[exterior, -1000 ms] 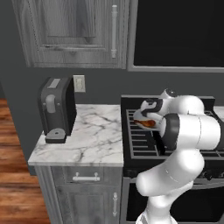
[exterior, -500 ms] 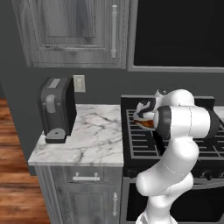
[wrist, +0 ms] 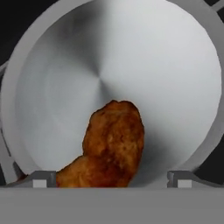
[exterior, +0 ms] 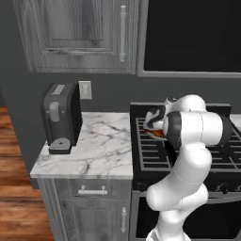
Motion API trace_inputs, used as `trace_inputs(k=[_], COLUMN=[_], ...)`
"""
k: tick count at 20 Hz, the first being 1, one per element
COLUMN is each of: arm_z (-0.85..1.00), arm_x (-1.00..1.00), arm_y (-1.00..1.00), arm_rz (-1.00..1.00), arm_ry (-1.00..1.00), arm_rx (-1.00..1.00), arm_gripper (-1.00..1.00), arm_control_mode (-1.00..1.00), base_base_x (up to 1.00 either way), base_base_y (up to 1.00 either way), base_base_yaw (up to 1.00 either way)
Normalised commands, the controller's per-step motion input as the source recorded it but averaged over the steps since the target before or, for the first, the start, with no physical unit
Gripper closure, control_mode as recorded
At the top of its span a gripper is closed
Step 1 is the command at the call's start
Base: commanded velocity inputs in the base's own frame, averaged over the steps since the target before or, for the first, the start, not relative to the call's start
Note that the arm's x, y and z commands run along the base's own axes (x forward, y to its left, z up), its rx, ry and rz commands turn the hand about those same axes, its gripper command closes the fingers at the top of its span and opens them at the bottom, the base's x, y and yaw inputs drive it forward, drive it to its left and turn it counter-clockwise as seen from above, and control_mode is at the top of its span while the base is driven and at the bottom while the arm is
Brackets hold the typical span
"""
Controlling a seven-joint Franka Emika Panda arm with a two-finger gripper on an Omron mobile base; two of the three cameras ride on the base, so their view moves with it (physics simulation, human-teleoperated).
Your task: Take the chicken drumsticks from the pan and place one on each plate on the dining counter.
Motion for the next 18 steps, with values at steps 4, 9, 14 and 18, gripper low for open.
trace_inputs(k=[4, 9, 14, 18], arm_z=[-0.18, -0.19, -0.08, -0.01], arm_x=[0.07, 0.13, 0.14, 0.13], arm_y=[0.00, 0.00, 0.00, 0.00], arm_rz=[0.00, 0.00, 0.00, 0.00], arm_ry=[0.04, 0.03, 0.00, 0.00], arm_rx=[0.00, 0.00, 0.00, 0.00], arm_gripper=[-1.00, -1.00, -1.00, -1.00], arm_control_mode=[-1.00, -1.00, -1.00, -1.00], base_base_x=[0.00, 0.00, 0.00, 0.00], base_base_y=[0.00, 0.00, 0.00, 0.00], base_base_yaw=[0.00, 0.00, 0.00, 0.00])
